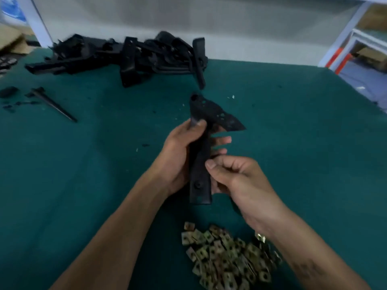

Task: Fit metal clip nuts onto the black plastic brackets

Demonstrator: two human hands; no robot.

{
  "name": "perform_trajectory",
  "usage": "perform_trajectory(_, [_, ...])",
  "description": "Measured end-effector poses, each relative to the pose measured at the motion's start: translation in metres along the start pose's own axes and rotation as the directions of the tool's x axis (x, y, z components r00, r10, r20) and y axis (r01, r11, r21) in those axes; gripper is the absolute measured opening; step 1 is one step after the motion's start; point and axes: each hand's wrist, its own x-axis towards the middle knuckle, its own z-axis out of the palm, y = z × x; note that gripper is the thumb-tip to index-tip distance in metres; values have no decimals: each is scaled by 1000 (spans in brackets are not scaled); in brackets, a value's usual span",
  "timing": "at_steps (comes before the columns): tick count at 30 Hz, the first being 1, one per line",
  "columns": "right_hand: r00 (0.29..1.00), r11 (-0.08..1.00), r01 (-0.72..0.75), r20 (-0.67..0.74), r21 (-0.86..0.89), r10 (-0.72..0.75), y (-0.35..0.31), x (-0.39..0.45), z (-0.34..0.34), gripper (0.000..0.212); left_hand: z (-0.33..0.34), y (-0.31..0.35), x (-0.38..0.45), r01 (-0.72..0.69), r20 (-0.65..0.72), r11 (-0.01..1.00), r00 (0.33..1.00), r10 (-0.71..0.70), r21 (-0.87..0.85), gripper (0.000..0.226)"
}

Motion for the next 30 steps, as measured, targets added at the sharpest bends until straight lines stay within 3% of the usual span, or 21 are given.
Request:
perform_trajectory(4, [974,928,90,-162,-360,-158,4,-19,-29,16,-2,-1,1,-23,-10,996,1000,24,88,22])
perform_trajectory(7, [934,929,142,-265,-342,-240,9,-51,-56,6,-7,1,0,24,-20,999,1000,-23,48,17])
perform_trajectory(9, [934,907,140,-251,-397,-255,17,-77,-70,7,-8,2,1,54,-52,999,997,-53,11,21])
perform_trajectory(14, [916,674,181,-126,-716,-380,37,-113,-77,28,-9,0,4,101,-78,995,992,-100,12,29])
perform_trajectory(16, [914,621,189,-96,-760,-395,38,-112,-73,26,-11,1,4,110,-79,993,991,-107,43,26])
perform_trajectory(21, [912,611,219,-63,-761,-406,39,-103,-69,9,-14,0,6,143,-111,986,985,-133,88,20])
perform_trajectory(23, [929,672,233,-42,-703,-367,38,-97,-73,8,-16,0,6,140,-100,985,986,-130,96,15])
perform_trajectory(26, [951,884,222,-107,-413,-289,28,-71,-72,9,-18,1,6,121,-31,987,993,-118,107,10])
perform_trajectory(30, [952,977,212,-221,-18,-211,18,-8,-64,11,-20,5,5,86,-33,982,996,-81,169,23])
